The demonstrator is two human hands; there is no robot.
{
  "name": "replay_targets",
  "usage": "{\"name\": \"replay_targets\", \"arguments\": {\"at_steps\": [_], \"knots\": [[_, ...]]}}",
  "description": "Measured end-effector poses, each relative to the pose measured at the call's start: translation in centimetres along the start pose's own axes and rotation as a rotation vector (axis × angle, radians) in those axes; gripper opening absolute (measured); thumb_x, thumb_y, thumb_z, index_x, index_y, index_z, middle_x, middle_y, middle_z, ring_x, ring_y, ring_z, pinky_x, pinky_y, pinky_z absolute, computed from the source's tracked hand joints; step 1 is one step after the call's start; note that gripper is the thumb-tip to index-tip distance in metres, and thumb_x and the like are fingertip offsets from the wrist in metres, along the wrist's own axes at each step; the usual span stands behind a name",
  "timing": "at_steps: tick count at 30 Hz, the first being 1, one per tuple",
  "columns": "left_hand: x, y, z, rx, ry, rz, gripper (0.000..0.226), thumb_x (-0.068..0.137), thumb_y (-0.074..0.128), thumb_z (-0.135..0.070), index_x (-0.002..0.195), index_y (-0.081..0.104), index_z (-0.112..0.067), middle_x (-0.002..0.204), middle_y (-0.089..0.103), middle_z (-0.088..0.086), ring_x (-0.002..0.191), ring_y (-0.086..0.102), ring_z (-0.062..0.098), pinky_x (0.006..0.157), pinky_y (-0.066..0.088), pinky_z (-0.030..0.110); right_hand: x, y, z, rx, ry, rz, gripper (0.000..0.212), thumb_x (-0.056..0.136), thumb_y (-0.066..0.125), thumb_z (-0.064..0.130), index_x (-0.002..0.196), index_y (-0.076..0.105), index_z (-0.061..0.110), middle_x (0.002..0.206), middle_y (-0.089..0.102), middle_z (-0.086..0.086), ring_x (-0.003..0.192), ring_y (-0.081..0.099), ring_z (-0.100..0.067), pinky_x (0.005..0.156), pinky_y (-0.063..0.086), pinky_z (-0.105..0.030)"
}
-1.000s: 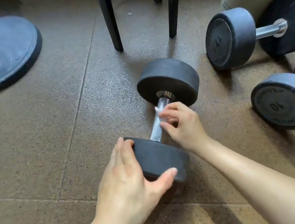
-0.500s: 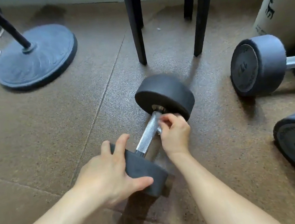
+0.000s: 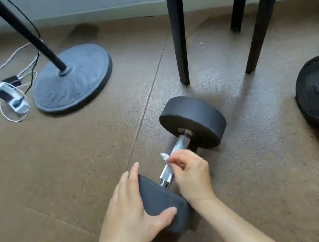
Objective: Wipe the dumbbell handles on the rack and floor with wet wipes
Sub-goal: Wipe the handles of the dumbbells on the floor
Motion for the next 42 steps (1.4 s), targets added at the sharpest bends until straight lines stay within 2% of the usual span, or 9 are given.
{"name": "replay_targets", "arguments": {"at_steps": [3,8,12,18,23,29,34,38,42], "knots": [[1.7,-1.0,2.1,-0.105,-0.055,0.058,0.119,0.063,0.069,-0.069,0.151,-0.005,-0.039,0.157,0.015,-0.016,0.142,0.025,0.008,0.111,0.025,0.025,0.5,1.7,1.1,-0.113,-0.163,0.128,0.014,0.085,0.064,0.016,0.076,0.071,0.008,0.078,0.065,-0.001,0.071,0.062,-0.017,0.068,0.052,-0.032],[2.1,-1.7,3.0,-0.161,0.063,-0.078,0.100,0.066,0.054,-0.069,0.150,0.012,-0.035,0.154,0.027,-0.007,0.140,0.026,0.010,0.114,0.021,0.026,3.2,1.2,-0.5,-0.248,-0.103,-0.074,0.008,0.084,0.066,0.010,0.084,0.073,0.007,0.086,0.065,-0.005,0.076,0.062,-0.019,0.073,0.049,-0.024],[1.3,-1.3,2.9,-0.008,0.080,-0.201,0.098,0.064,0.049,-0.072,0.148,0.022,-0.029,0.151,0.033,0.012,0.138,0.035,0.031,0.110,0.035,0.051,0.7,4.3,1.0,-0.112,-0.180,0.153,0.010,0.085,0.066,0.013,0.080,0.074,0.009,0.081,0.063,-0.001,0.071,0.060,-0.007,0.068,0.050,-0.019],[2.0,-1.3,4.1,0.192,0.090,-0.167,0.107,0.061,0.047,-0.075,0.150,0.027,-0.019,0.149,0.032,0.026,0.135,0.036,0.044,0.105,0.037,0.057,3.6,3.4,-1.4,-0.098,0.141,-0.264,0.013,0.075,0.070,-0.001,0.077,0.074,0.011,0.078,0.068,-0.002,0.071,0.060,-0.010,0.072,0.050,-0.030],[3.3,-2.1,6.3,0.104,0.074,-0.179,0.111,0.058,0.050,-0.076,0.149,0.022,-0.020,0.151,0.031,0.021,0.138,0.032,0.041,0.109,0.030,0.050,1.8,7.0,-0.2,0.035,0.216,0.082,0.014,0.074,0.077,0.000,0.075,0.074,0.014,0.078,0.069,0.001,0.072,0.064,-0.008,0.068,0.047,-0.013],[4.4,-3.0,7.8,0.035,0.035,-0.163,0.116,0.057,0.045,-0.078,0.151,0.012,-0.018,0.157,0.022,0.010,0.146,0.018,0.025,0.119,0.018,0.039,5.3,6.3,-1.2,-0.068,0.277,-0.416,0.011,0.080,0.072,0.004,0.089,0.077,0.007,0.089,0.069,-0.011,0.082,0.062,-0.022,0.081,0.038,-0.012],[4.0,-2.7,7.6,0.156,0.038,-0.211,0.117,0.061,0.043,-0.079,0.148,0.020,-0.005,0.149,0.032,0.024,0.138,0.032,0.039,0.111,0.027,0.046,3.6,7.9,0.7,-0.071,0.081,-0.096,0.015,0.078,0.072,-0.004,0.084,0.077,0.009,0.086,0.067,-0.002,0.078,0.062,-0.006,0.072,0.045,-0.005],[4.5,-2.8,8.1,0.185,0.043,-0.201,0.119,0.062,0.041,-0.082,0.149,0.019,-0.005,0.150,0.032,0.023,0.139,0.031,0.038,0.110,0.024,0.042,7.2,7.2,0.8,-0.255,0.013,-0.227,0.010,0.077,0.068,0.002,0.081,0.076,0.007,0.081,0.068,-0.010,0.075,0.063,-0.023,0.075,0.042,-0.019],[4.7,-2.8,8.5,0.203,0.055,-0.193,0.118,0.062,0.043,-0.081,0.147,0.025,0.000,0.146,0.036,0.027,0.135,0.037,0.042,0.109,0.032,0.047,3.9,11.6,5.2,-0.429,-0.425,0.255,0.019,0.085,0.062,0.014,0.070,0.073,0.010,0.067,0.059,-0.004,0.061,0.059,-0.027,0.053,0.047,-0.032]]}}
Point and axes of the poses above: each hand's wrist, its own x-axis towards the middle knuckle, its own y-axis out of the palm, z = x × y, the point moved 8 cm from there along x, towards the middle knuckle
